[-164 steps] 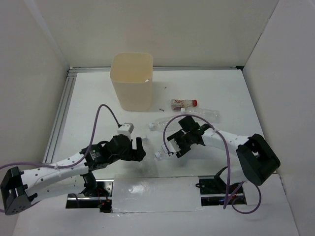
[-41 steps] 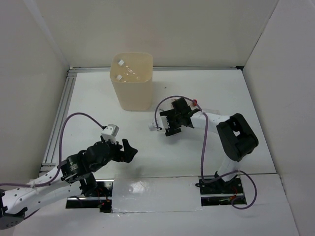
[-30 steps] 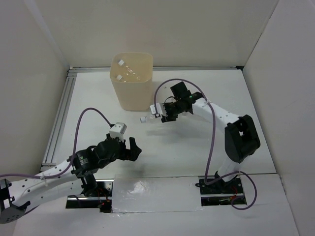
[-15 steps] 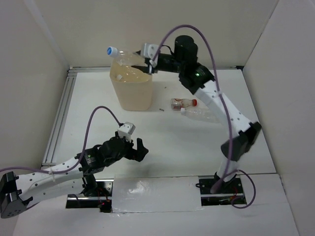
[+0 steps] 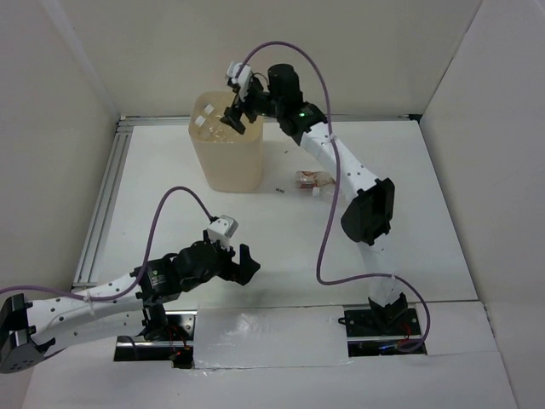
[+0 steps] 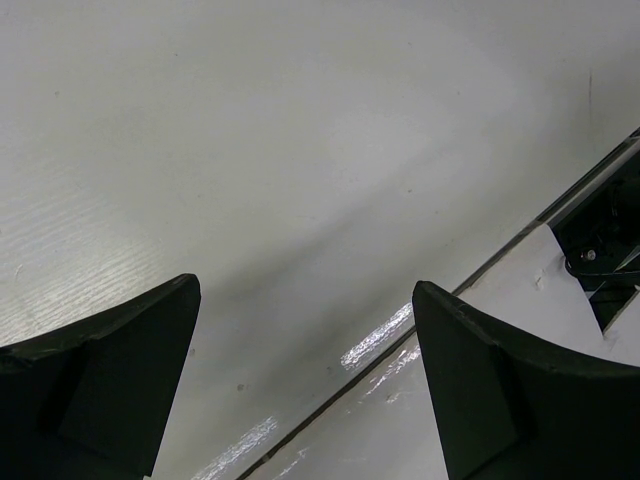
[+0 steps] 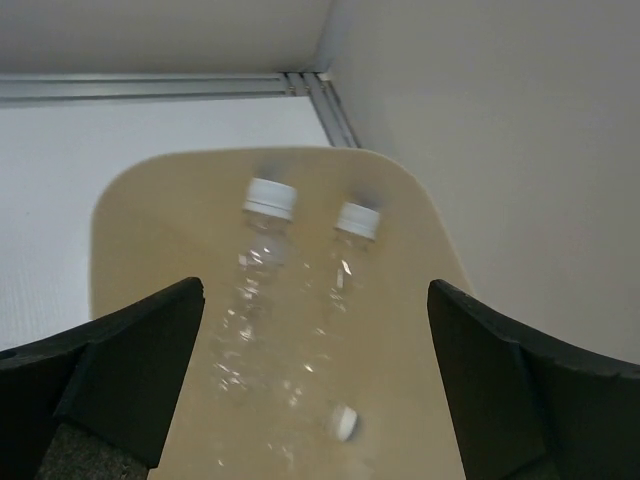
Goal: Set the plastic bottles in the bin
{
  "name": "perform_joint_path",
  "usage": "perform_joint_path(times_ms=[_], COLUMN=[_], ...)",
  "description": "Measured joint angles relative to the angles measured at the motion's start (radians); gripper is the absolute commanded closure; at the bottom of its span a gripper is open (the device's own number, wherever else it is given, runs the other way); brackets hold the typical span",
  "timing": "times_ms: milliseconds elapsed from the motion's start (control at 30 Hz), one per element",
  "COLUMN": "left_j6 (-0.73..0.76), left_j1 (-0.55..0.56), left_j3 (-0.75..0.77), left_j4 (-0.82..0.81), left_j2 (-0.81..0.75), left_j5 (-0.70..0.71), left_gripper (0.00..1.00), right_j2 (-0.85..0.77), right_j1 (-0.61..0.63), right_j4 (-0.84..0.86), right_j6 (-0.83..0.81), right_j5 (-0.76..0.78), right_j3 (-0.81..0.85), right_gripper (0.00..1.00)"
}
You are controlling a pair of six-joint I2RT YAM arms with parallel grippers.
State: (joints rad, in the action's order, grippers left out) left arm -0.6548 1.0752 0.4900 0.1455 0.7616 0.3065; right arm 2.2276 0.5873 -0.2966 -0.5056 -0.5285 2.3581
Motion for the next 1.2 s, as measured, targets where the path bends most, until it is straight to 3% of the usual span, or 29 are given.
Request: perform_joint_path(times_ms=[67, 200, 233, 333, 367, 433, 467, 533, 600, 733, 833, 1200], left_j6=[0.000, 0.002, 0.003, 0.026, 0.032, 0.051, 0.059, 0.079, 0.095, 0.107, 0.108, 0.102], left_j1=[0.000, 0.000, 0.000, 0.000, 0.000, 0.000, 0.000, 0.000, 0.002, 0.008, 0.008, 0.013], left_j3=[0.000, 0.000, 0.001, 0.011, 0.023, 0.051, 0.066, 0.094, 0.119, 0.144, 0.149, 0.152], left_j4=[-0.001, -0.027, -0.039, -0.062, -0.065, -0.074, -0.081, -0.101, -0.116, -0.136, -0.143, -0.140], left_j2=[0.006, 0.058, 0.079, 0.152, 0.182, 0.237, 0.262, 0.306, 0.342, 0.381, 0.402, 0.413], left_j5=[0.003, 0.002, -0.001, -0.023, -0.030, -0.045, -0.055, -0.072, -0.085, -0.111, -0.124, -0.128], left_gripper=[0.00, 0.00, 0.00, 0.00, 0.01, 0.03, 0.05, 0.07, 0.13, 0.16, 0.11, 0.07], right_j2=[-0.067, -0.264, -0.330, -0.512, -0.568, -0.647, -0.679, -0.716, -0.732, -0.731, -0.732, -0.677], right_j1=[-0.045, -0.191, -0.238, -0.411, -0.477, -0.566, -0.588, -0.596, -0.595, -0.593, -0.579, -0.521], right_j4=[-0.004, -0.005, -0.015, -0.070, -0.117, -0.224, -0.290, -0.393, -0.477, -0.542, -0.528, -0.288], right_j6=[0.021, 0.038, 0.024, -0.050, -0.112, -0.251, -0.329, -0.457, -0.560, -0.661, -0.682, -0.685], right_j5=[0.015, 0.019, 0.005, -0.059, -0.081, -0.106, -0.111, -0.116, -0.112, -0.089, -0.061, 0.109], right_j3=[-0.045, -0.183, -0.242, -0.409, -0.462, -0.560, -0.614, -0.729, -0.873, -1.093, -1.181, -1.275], right_gripper=[0.01, 0.17, 0.32, 0.53, 0.69, 0.76, 0.75, 0.31, 0.03, 0.00, 0.00, 0.00])
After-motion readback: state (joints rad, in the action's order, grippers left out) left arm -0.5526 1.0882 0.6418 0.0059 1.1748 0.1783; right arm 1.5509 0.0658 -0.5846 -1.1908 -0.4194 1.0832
